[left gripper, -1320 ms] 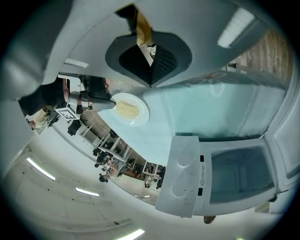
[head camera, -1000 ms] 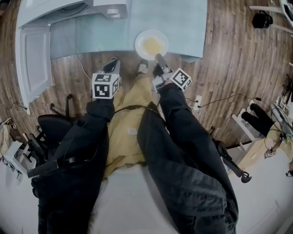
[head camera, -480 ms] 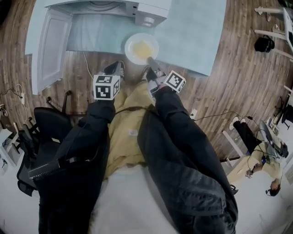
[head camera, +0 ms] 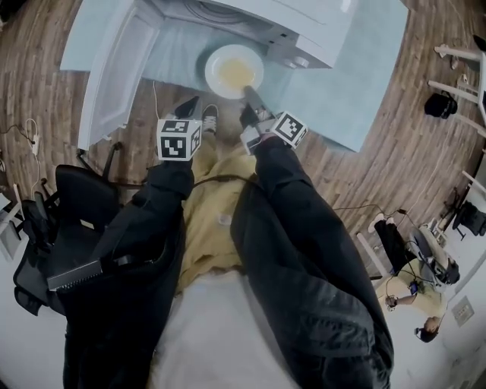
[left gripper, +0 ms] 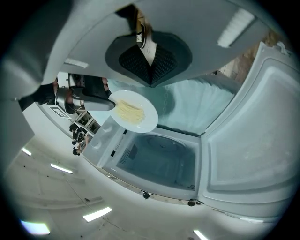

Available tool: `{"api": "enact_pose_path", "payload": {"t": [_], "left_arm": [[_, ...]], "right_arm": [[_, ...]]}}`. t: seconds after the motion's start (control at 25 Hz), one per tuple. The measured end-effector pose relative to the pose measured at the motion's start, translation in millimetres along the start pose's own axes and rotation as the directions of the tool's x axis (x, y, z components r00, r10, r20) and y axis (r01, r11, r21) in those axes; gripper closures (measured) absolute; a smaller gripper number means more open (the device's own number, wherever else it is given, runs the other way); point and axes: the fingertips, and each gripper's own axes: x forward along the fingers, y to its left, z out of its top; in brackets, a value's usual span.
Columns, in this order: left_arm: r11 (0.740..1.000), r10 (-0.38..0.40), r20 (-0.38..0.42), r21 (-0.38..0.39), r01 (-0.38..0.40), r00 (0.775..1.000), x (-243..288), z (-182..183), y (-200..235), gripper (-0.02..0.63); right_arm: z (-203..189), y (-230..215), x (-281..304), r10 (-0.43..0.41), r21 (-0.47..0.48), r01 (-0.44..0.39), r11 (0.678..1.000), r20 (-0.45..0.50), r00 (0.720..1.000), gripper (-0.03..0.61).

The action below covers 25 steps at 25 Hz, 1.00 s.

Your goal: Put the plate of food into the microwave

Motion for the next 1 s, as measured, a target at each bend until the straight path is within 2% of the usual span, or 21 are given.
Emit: {"api": "enact_pose_path", "payload": {"t": [0.36, 0.48, 0.72, 0.88, 1.0], "left_arm": [[1.0, 0.004, -0.014, -0.025, -0.004, 1.0, -2, 1, 24, 0.617], [0.999, 0.015, -0.022, -0.038, -0.016, 1.0, -1, -2, 32, 0.617], [0.998, 0.026, -0.03, -0.059, -0.028, 0.999, -3, -7, 48, 0.615], [0.997, 0.025, -0.033, -0.068, -0.028, 0.999, -4, -11, 52, 0.617], [0.997, 0.027, -0.037, -0.076, -0.03, 0.999, -7, -15, 58, 0.615]], "right_arm": [[9, 18, 56, 0.021, 0.006, -0.021, 1.0, 0.03, 0.999, 0.569], [19, 20, 76, 0.011, 0.005, -0.011, 1.0, 0.071, 0.997, 0.569], [35, 49, 123, 0.063, 0.048, -0.071, 0.996, 0.143, 0.988, 0.569], [52, 45, 140, 0.007, 0.068, -0.021, 0.997, 0.193, 0.981, 0.569], [70, 37, 153, 0.03, 0.023, -0.036, 0.999, 0.232, 0.972, 0.569]]}}
